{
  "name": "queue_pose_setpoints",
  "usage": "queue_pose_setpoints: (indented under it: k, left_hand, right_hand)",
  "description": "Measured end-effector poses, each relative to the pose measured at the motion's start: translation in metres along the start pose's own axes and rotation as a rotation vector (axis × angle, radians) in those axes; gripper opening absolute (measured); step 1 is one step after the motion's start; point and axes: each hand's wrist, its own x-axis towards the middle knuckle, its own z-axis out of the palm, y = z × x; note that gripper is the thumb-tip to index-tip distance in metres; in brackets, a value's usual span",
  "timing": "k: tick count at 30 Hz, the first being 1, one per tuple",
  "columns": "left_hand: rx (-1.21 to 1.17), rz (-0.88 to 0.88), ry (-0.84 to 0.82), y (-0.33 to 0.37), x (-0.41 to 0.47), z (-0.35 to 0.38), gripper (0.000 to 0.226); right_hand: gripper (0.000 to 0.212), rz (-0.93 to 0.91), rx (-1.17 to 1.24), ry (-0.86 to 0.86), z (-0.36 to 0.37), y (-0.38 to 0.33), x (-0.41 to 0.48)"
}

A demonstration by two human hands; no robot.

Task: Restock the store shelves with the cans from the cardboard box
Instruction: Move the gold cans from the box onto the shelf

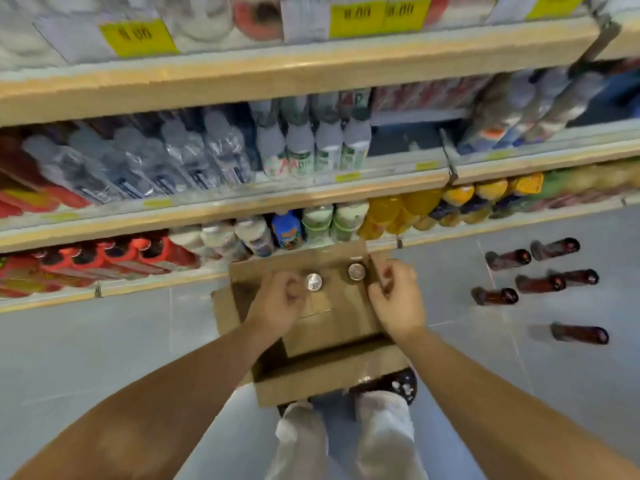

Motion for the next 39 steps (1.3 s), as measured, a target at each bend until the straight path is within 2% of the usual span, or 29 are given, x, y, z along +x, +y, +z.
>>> queue_pose_setpoints:
  k: [4,9,12,15,18,22,25,27,30,32,34,36,39]
  left_hand:
    - [0.033,-0.229,-0.124,-0.068,0.039,0.067,0.039]
    - [-0.015,-0.414,-0.096,-0.149,0.091,0.147,0.049]
    - [0.014,-0.441,-0.069,-0.188,0.121,0.195,0.058]
    - [0.093,-0.376,0.014,-0.21,0.151,0.233,0.066]
    - [0.128,-0.341,0.105,-0.219,0.186,0.264,0.073]
    - [-0.071,-0.367,0.188,-0.228,0.225,0.287,0.074]
    - [-0.139,-0.271,0.206,-0.242,0.232,0.292,0.063]
    - [-0.158,-0.25,0.224,-0.252,0.23,0.286,0.055]
    - [-0.309,-0.339,0.221,-0.27,0.227,0.27,0.027]
    - [-0.402,-0.407,0.19,-0.28,0.224,0.261,0.023]
    - [-0.338,-0.422,0.169,-0.286,0.22,0.253,0.026]
    - [-0.173,-0.391,0.196,-0.288,0.212,0.244,0.025]
    - [-0.074,-0.395,0.186,-0.28,0.198,0.225,0.028]
  right_hand:
    - [0.034,0.134,0.011,-0.147,0.055,0.086,0.012]
    - [0.036,0.263,-0.025,-0.244,0.129,0.185,0.036]
    - [0.046,0.255,-0.055,-0.347,0.172,0.233,0.052]
    - [0.056,0.216,-0.102,-0.4,0.209,0.268,0.071]
    - [0.057,0.241,-0.069,-0.33,0.239,0.287,0.096]
    - [0.06,0.506,0.168,-0.141,0.274,0.301,0.133]
    - [0.078,0.706,0.321,-0.002,0.297,0.309,0.15]
    - [0.085,0.765,0.376,0.095,0.31,0.313,0.158]
    - [0.091,0.799,0.446,0.192,0.326,0.314,0.169]
    - [0.092,0.814,0.461,0.266,0.333,0.31,0.175]
    - [0.089,0.814,0.454,0.332,0.338,0.305,0.178]
    - [0.086,0.804,0.446,0.351,0.34,0.301,0.173]
    - [0.077,0.776,0.487,0.259,0.332,0.289,0.149]
